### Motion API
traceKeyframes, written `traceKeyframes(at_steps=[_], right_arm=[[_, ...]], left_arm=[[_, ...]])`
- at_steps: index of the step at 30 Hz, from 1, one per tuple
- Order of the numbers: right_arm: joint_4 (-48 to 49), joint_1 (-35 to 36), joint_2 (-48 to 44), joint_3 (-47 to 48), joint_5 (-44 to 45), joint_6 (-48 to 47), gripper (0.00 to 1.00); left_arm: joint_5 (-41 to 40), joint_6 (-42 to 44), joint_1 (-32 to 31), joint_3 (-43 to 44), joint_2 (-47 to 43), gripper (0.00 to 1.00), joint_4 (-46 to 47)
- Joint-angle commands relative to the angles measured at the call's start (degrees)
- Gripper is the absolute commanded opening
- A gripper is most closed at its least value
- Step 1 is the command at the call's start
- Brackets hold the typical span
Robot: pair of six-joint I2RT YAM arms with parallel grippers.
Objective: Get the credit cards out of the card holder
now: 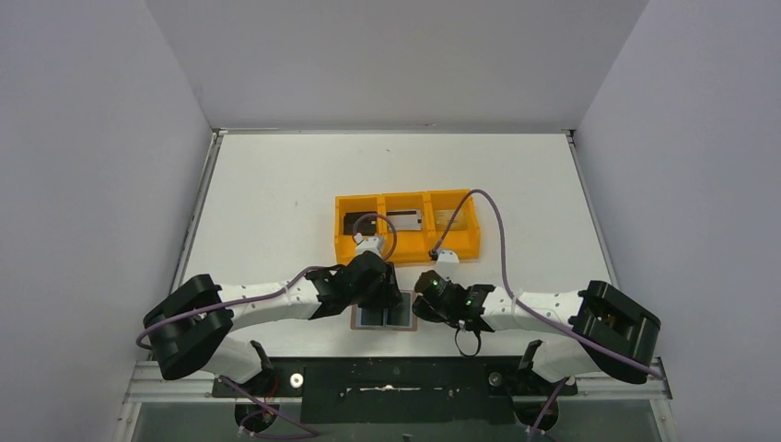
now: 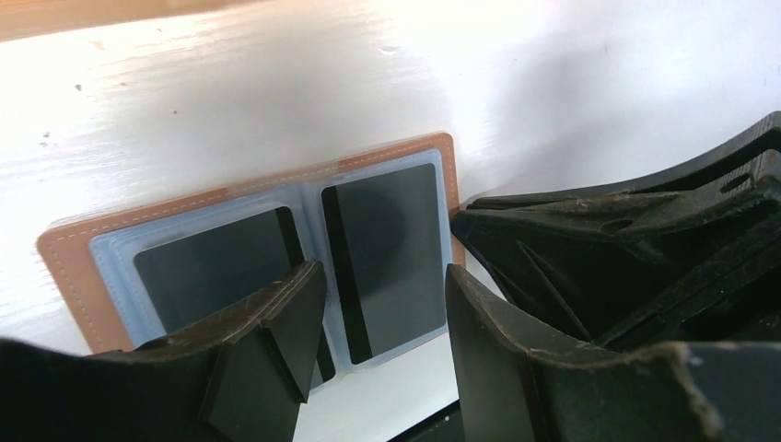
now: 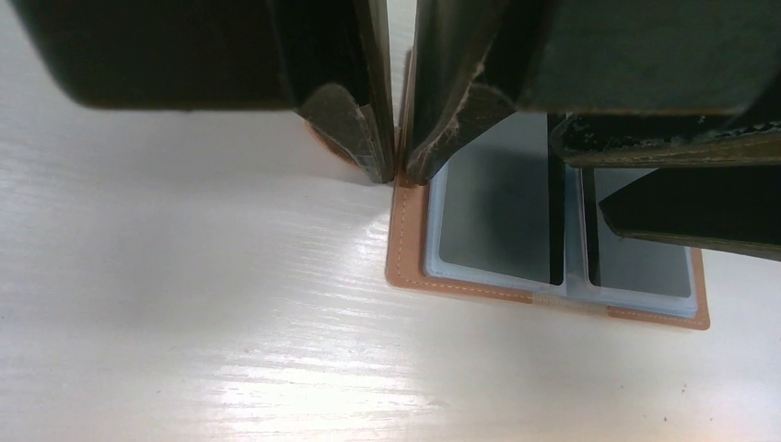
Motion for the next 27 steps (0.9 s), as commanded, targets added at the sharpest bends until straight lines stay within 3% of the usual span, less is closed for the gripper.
traceKeyframes(at_steps=[1,8,18,27], right_arm=[[-8.3,1.0,3.6,-0.7,4.8,0.6,0.14],[-5.6,0.3,-4.0,0.2,2.8,-1.3,0.29],[-5.3,-0.2,-10.1,2.4,0.3,-2.5,0.34],[3.2,-0.1,-7.2,-0.3,-6.1,-2.3,0.15]], left_arm=[[-3.3,0.3,-0.2,0.2,-3.2,0.5,-1.2],[-4.5,0.0,-0.2,-0.4,-6.4,0.5,-1.0],[-4.8,-0.4,-0.1,-2.2,-6.8,0.5,-1.7],[-4.9,-0.8,-0.1,-3.0,-7.9,0.5,-1.2]])
